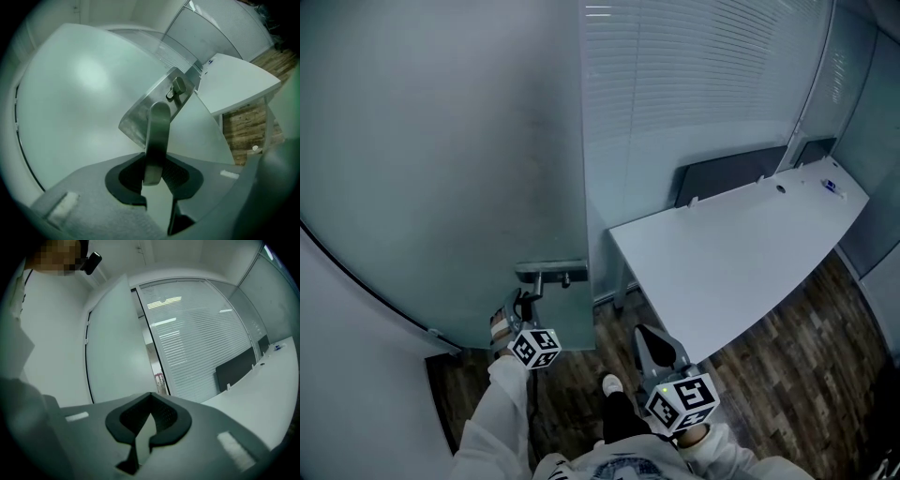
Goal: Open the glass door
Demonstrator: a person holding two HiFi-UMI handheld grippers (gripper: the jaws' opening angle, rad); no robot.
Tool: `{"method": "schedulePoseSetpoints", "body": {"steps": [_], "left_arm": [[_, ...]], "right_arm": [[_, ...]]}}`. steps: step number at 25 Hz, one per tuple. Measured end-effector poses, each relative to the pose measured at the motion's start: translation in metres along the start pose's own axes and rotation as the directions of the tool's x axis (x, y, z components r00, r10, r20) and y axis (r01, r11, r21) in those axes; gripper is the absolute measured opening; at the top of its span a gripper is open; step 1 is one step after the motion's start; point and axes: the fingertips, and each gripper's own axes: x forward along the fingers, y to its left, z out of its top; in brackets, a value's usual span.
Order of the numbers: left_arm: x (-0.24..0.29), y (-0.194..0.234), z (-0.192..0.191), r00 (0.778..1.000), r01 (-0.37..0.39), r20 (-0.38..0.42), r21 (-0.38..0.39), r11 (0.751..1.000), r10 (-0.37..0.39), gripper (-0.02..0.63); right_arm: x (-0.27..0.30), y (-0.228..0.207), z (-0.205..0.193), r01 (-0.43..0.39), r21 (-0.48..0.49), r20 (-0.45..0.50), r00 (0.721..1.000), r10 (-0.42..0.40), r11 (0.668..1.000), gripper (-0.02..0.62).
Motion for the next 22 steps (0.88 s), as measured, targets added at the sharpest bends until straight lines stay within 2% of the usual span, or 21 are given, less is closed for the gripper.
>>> {"method": "schedulePoseSetpoints", "body": {"steps": [10, 16, 22], "left_arm": [[-0.068, -0.005, -0.018, 1.0, -0.01, 0.008, 0.014, 1.0, 0.01, 0.086], [-0.101, -0.009, -0.029, 1.0, -0.014, -0.006, 0.015, 1.0, 0.014, 0.083], [-0.126, -0.006, -0.041, 0.998, -0.029, -0.055, 0.017, 0.999, 0.029, 0.08]], "right_arm": [[-0.063, 0.022, 0.001, 0.047, -0.007, 0.013, 0.999, -0.046, 0.999, 0.003], [-0.084, 0.033, -0.006, 0.028, -0.008, -0.007, 1.0, -0.028, 1.0, 0.003], [-0.097, 0.039, -0.01, -0.015, 0.005, -0.027, 1.0, 0.015, 1.0, 0.003]]}}
